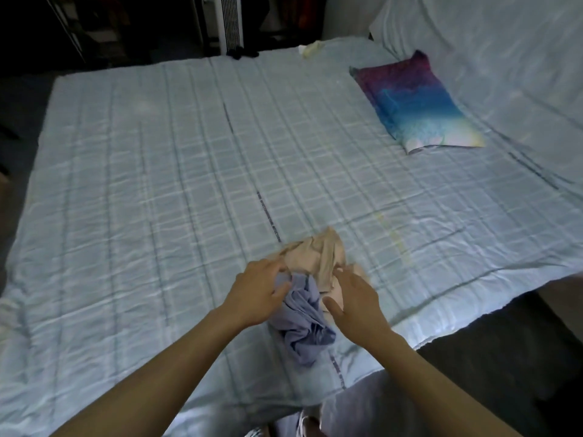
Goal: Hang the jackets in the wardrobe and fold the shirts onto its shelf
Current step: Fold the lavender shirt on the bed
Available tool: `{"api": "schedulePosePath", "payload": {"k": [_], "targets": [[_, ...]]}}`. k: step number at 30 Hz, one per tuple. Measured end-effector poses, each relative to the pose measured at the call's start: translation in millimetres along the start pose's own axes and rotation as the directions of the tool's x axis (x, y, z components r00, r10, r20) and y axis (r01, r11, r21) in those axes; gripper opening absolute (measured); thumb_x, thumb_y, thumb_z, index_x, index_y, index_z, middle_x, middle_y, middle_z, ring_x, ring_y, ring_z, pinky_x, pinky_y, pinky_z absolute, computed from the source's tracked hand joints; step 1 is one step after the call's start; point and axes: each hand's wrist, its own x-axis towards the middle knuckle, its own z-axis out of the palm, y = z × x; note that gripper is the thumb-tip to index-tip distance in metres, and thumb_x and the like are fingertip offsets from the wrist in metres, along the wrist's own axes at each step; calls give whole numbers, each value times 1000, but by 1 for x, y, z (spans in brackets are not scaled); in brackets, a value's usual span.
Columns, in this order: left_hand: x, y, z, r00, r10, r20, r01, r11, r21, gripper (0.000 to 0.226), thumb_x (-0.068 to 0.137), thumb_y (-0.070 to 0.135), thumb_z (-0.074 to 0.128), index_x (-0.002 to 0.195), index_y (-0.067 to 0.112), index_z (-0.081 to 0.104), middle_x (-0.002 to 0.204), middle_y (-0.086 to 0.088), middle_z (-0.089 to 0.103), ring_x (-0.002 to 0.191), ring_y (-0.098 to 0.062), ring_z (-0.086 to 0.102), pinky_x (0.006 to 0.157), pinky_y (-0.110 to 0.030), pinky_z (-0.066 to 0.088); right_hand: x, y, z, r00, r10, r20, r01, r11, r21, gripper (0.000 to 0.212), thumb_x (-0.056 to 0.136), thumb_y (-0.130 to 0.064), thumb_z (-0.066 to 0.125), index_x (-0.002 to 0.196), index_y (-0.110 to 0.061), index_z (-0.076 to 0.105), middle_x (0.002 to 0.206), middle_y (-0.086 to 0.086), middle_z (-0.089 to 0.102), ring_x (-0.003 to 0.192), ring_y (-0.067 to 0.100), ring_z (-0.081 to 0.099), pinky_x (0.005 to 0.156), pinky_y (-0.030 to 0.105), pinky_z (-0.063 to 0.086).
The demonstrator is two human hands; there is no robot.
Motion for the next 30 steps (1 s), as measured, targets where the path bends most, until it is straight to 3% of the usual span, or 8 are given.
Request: {"api": "schedulePosePath", "payload": {"k": [6,10,14,16,19,21,26,30], "targets": [[44,-16,70,990,20,140,-25,999,40,28,93,36,53,113,18,58,114,-5,60,109,-28,55,84,-41,48,20,27,70,993,74,91,-77,997,25,50,92,-40,53,134,-13,48,128,11,55,116,33,53,92,42,44],[65,-27,109,978,69,198,-88,992,87,33,90,27,54,123,24,59,125,-2,57,114,-26,51,93,-38,43,33,46,107,972,150,182,-157,987,24,45,91,-37,57,131,-16,49,127,6,54,116,28,51,90,38,44],[79,-40,134,961,106,254,-182,937,298,45,93,27,54,138,28,50,144,-4,42,132,-28,37,103,-39,34,41,56,132,959,175,222,-182,983,14,32,86,-30,60,115,-16,59,113,5,59,105,27,55,83,38,47],[83,-45,140,952,138,273,-237,896,376,43,93,30,56,135,26,53,143,-6,43,131,-29,39,102,-42,34,43,60,140,959,200,201,-210,977,25,25,85,-24,59,108,-16,64,105,6,61,99,27,57,80,38,48],[87,-53,143,945,249,211,-315,863,395,35,73,34,76,102,16,69,116,-8,62,108,-32,58,82,-42,47,42,65,144,972,206,110,-211,977,35,12,89,-18,57,92,-12,67,89,8,61,86,30,59,71,39,48],[86,-57,140,952,289,103,-307,886,348,22,71,30,77,86,16,69,102,-5,65,94,-30,62,69,-40,50,43,65,139,977,204,59,-208,976,66,10,91,-17,57,87,-12,65,85,9,59,79,31,58,67,41,47],[88,-48,107,960,271,-75,-249,943,220,8,80,20,64,86,14,67,102,-3,66,93,-29,60,69,-43,51,59,52,104,980,188,-69,-171,965,197,5,89,-13,56,88,-13,61,83,6,59,72,27,56,65,41,48],[88,-43,69,955,242,-171,-220,966,136,20,84,26,49,89,16,65,102,-2,66,96,-28,58,76,-44,49,78,28,67,977,136,-166,-88,959,269,6,90,-11,55,83,-11,56,78,5,57,70,24,52,61,39,42]]}}
